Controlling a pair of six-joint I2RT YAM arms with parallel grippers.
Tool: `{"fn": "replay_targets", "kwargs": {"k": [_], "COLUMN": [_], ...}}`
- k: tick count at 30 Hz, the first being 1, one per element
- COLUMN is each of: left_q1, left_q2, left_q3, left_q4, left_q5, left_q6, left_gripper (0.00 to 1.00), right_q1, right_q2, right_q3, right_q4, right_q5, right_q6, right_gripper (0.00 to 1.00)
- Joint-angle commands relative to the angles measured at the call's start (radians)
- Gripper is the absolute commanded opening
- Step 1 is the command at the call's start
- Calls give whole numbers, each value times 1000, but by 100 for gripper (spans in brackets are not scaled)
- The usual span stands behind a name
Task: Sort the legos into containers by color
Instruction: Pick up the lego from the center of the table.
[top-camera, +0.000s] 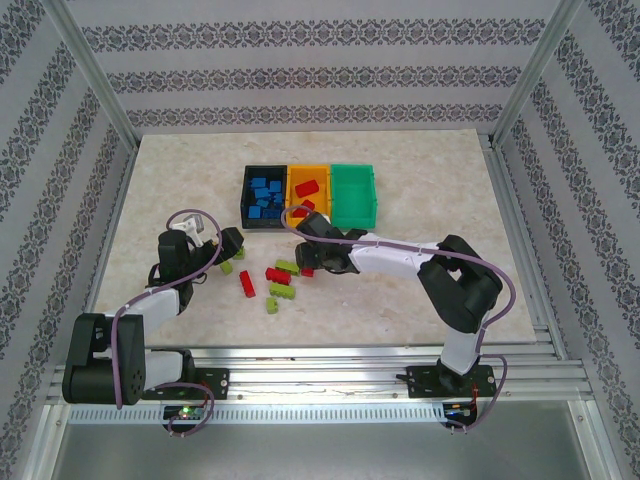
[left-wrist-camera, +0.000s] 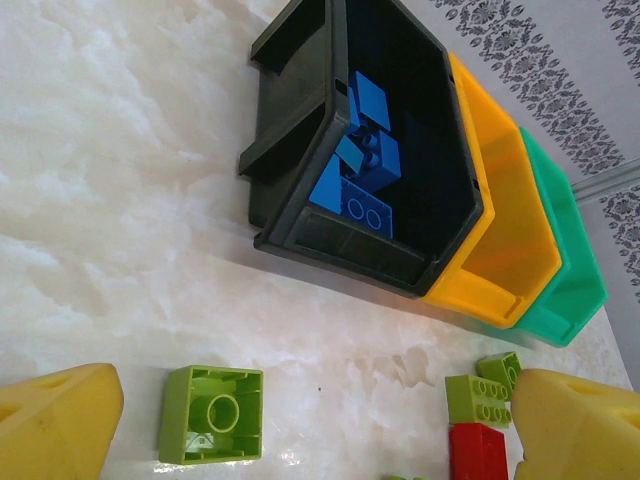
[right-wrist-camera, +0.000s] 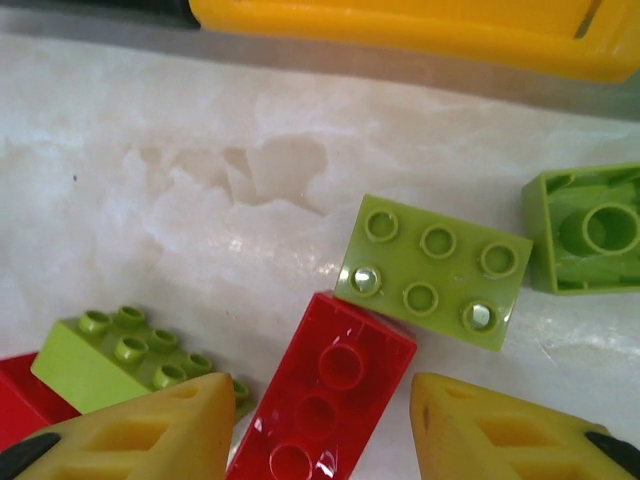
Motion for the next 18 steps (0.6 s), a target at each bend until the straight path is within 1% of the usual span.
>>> {"fn": "replay_targets", "kwargs": {"k": [1,4,10,15,18], "left_q1": [15,15,15,15,15], "left_q2": [-27,-26,-17,-19,-11], "left_q3": [2,3,4,4,3], "left_q4": [-12,-9,-3,-5,2], "left_q5": [0,2,6,5,6], "left_q6": [9,7,5,5,2], "left_gripper": [100,100,100,100,100], "right_q1": [20,41,59,68,69], "right_q2": [6,23,60,34,16], "right_q3": [-25,-18,-8,-42,-56], "right_q4": [55,56,52,52,55], "right_q5": [61,104,140,207,223], "right_q6": [74,88,107,101,90], "right_gripper": [51,52,53,53,53]}}
